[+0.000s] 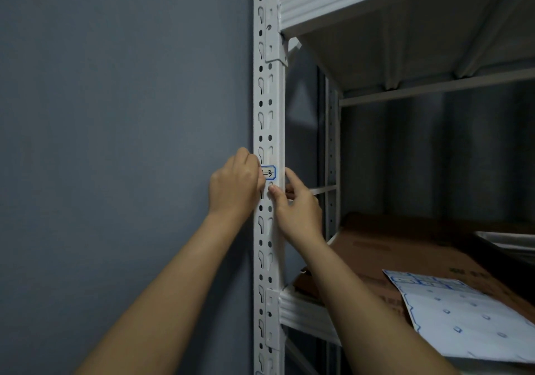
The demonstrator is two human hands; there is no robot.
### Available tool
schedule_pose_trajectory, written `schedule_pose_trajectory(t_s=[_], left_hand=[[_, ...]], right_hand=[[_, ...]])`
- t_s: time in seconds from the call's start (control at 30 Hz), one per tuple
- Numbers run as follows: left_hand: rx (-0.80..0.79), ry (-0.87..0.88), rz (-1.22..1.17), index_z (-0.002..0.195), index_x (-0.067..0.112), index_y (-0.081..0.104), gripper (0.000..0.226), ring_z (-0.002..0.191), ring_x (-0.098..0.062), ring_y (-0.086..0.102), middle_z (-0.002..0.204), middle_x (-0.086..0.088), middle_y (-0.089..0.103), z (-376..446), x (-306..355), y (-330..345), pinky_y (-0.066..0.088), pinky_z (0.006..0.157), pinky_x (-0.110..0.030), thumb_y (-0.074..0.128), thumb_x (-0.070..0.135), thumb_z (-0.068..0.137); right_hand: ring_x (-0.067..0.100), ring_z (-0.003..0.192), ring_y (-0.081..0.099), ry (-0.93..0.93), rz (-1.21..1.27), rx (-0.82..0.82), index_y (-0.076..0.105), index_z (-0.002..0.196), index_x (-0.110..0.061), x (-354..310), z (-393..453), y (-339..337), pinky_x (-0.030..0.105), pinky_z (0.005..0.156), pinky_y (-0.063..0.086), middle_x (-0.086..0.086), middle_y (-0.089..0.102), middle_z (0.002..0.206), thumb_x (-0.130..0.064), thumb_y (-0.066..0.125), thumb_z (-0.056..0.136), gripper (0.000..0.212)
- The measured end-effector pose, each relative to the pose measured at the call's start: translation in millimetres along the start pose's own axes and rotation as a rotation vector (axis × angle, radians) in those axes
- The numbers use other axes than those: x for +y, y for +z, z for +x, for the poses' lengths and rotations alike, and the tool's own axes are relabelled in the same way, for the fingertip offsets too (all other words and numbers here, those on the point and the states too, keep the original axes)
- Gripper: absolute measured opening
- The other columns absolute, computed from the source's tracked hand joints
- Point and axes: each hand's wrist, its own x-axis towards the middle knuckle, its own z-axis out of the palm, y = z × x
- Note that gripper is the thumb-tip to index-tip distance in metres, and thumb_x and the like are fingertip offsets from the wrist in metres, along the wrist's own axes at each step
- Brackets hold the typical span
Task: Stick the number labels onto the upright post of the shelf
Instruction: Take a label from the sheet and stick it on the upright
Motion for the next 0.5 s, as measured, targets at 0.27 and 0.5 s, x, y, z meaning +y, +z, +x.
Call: schedule_pose_trajectory(t_s=[0.27, 0.5], left_hand=[[-0.092, 0.16, 0.184, 0.062, 0.013, 0.055, 0.032, 0.045, -0.015, 0.047, 0.063, -0.001, 0.05, 7, -10, -5, 0.018, 0.038, -0.018, 0.086, 0.014, 0.056], [0.104, 0.079, 0.06, 0.066, 0.012, 0.059, 0.022, 0.046, -0.02, 0.052, 0.069, -0.003, 0.055, 33, -14, -21, 0.02, 0.041, -0.019, 0.047, 0.024, 0.08]], right_hand=[[0.019, 0.103, 0.064, -0.033, -0.039, 0.004, 0.049, 0.132, -0.037, -1, 0, -1, 0.04, 0.091, 0.05, -0.004, 0.068, 0.112, -0.044, 0.053, 0.091, 0.042], [0.02, 0.104, 0.064, -0.013, -0.011, 0.016, 0.049, 0.134, -0.035, -2, -2, 0, 0.042, 0.093, 0.05, -0.003, 0.067, 0.115, -0.043, 0.055, 0.09, 0.045]])
